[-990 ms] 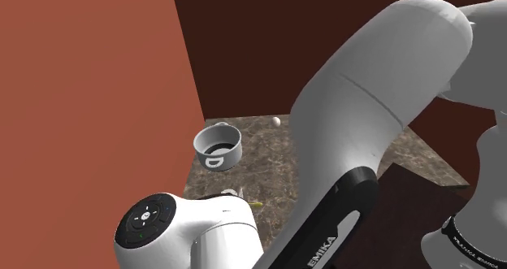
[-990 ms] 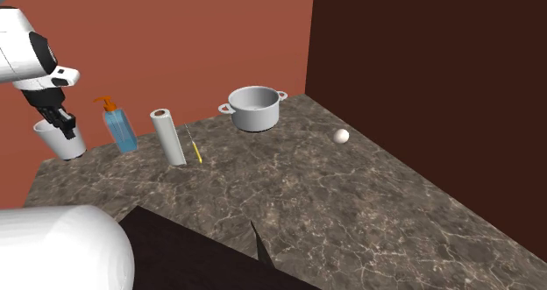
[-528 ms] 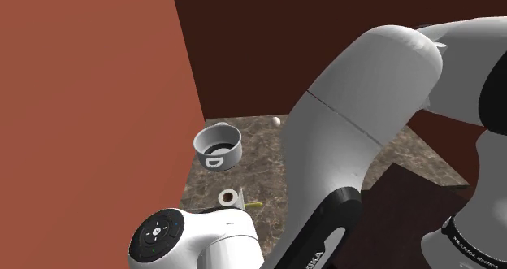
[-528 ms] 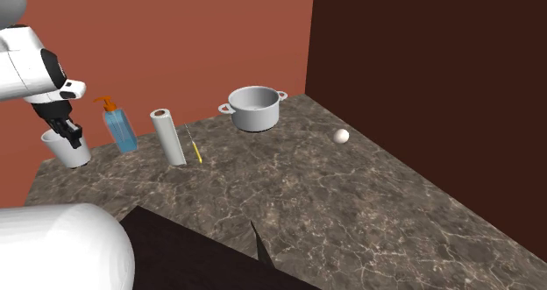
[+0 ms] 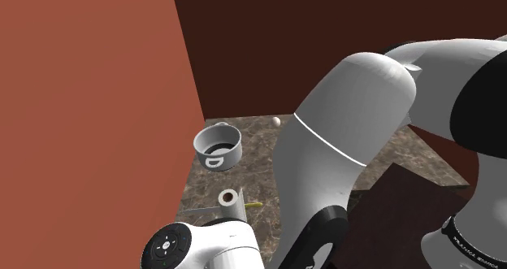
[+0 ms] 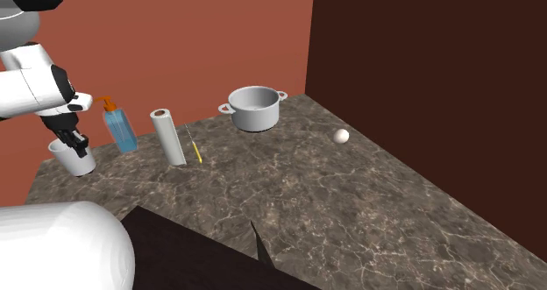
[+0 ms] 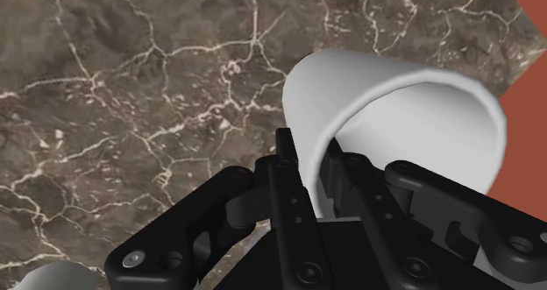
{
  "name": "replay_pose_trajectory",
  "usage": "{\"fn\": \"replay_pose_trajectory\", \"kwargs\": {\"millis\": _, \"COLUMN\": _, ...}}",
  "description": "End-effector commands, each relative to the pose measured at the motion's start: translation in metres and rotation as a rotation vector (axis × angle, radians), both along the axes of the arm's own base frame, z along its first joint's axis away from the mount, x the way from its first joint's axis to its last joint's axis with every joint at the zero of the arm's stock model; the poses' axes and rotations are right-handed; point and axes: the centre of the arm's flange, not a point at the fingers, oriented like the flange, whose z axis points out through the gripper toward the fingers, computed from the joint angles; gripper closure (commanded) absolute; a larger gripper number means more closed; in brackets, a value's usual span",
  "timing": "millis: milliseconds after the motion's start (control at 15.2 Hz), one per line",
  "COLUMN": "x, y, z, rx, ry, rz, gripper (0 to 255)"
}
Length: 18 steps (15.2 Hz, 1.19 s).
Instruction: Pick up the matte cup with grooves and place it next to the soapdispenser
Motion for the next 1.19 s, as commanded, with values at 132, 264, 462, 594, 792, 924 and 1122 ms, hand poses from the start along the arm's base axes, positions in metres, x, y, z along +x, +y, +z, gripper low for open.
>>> {"fn": "replay_pose_trajectory", "kwargs": {"millis": 132, "x": 0.000, "y": 0.000, "z": -0.001, "rx": 0.001, "ry": -0.001, "rz": 0.000, "gripper": 255}}
{"fn": "replay_pose_trajectory", "kwargs": {"millis": 264, "x": 0.000, "y": 0.000, "z": -0.001, "rx": 0.001, "ry": -0.001, "rz": 0.000, "gripper": 255}}
{"fn": "replay_pose_trajectory", "kwargs": {"millis": 462, "x": 0.000, "y": 0.000, "z": -0.001, "rx": 0.001, "ry": -0.001, "rz": 0.000, "gripper": 0}}
{"fn": "replay_pose_trajectory", "kwargs": {"millis": 594, "x": 0.000, "y": 0.000, "z": -0.001, "rx": 0.001, "ry": -0.001, "rz": 0.000, "gripper": 0}}
{"fn": "replay_pose_trajectory", "kwargs": {"millis": 792, "x": 0.001, "y": -0.001, "z": 0.012, "rx": 0.001, "ry": -0.001, "rz": 0.000, "gripper": 0}}
{"fn": "replay_pose_trajectory", "kwargs": {"millis": 924, "x": 0.001, "y": -0.004, "z": 0.038, "rx": 0.001, "ry": -0.001, "rz": 0.000, "gripper": 0}}
{"fn": "replay_pose_trajectory", "kwargs": {"millis": 1122, "x": 0.002, "y": -0.006, "z": 0.049, "rx": 0.001, "ry": -0.001, "rz": 0.000, "gripper": 0}}
